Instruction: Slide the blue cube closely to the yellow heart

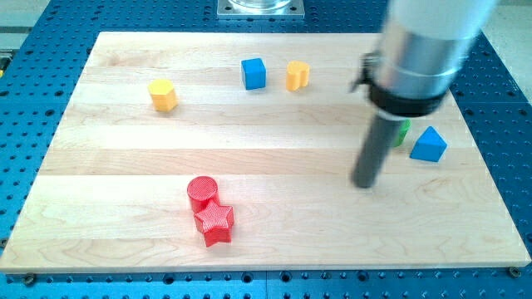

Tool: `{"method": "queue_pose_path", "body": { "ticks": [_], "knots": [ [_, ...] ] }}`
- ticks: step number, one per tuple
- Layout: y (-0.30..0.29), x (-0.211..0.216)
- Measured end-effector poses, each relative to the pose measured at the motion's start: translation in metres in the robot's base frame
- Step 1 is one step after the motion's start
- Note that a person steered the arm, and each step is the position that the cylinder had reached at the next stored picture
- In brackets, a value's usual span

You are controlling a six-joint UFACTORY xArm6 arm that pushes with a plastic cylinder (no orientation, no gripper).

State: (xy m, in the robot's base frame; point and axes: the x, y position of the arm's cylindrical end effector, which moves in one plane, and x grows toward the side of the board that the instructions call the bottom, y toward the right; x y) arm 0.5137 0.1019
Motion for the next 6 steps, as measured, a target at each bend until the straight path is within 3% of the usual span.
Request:
{"method": "queue_pose_path", "body": {
  "ticks": [2,3,5,6],
  "knots": [
    [-0.137,-0.104],
    [-0.165,-0.141],
    [-0.177,-0.217],
    [-0.111,-0.216]
  ]
}}
